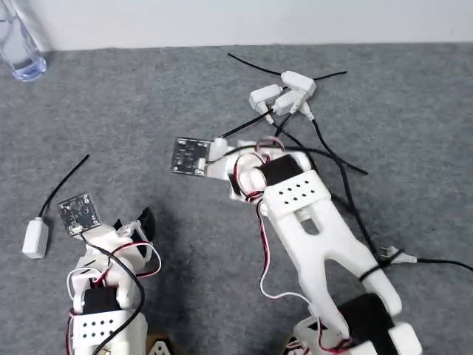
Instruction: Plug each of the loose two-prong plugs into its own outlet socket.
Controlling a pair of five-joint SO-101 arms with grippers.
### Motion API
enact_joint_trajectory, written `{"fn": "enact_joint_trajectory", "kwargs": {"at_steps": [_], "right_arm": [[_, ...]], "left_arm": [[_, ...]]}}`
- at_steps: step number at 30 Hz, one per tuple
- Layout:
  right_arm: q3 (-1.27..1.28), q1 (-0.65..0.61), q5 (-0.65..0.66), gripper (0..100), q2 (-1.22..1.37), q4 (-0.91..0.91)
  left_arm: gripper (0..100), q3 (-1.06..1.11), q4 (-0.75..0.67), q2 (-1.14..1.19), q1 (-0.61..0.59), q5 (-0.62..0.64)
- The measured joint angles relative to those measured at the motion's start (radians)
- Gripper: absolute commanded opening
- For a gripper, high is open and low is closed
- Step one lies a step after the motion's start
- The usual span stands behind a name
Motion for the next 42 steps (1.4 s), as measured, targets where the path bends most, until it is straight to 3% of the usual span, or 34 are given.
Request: {"fn": "enact_joint_trajectory", "kwargs": {"at_steps": [6, 15, 22, 28, 34, 42], "right_arm": [[-0.064, 0.015, 0.215, 0.8, -0.046, -0.117], [-0.091, 0.049, 0.236, 0.8, -0.304, -0.127], [-0.091, 0.193, 0.216, 0.8, -0.344, -0.362], [-0.091, 0.293, 0.163, 0.8, -0.129, -0.752], [-0.123, 0.295, 0.160, 0.8, 0.199, -1.146], [-0.451, 0.361, 0.132, 0.8, 0.718, -1.267]], "left_arm": [[23, 0.000, 0.000, 0.000, 0.000, 0.000], [23, 0.000, 0.000, 0.000, 0.000, 0.000], [23, 0.000, 0.000, 0.000, 0.000, 0.000], [22, 0.000, 0.000, 0.000, 0.000, 0.000], [22, 0.000, 0.000, 0.000, 0.000, 0.000], [22, 0.000, 0.000, 0.000, 0.000, -0.005]]}}
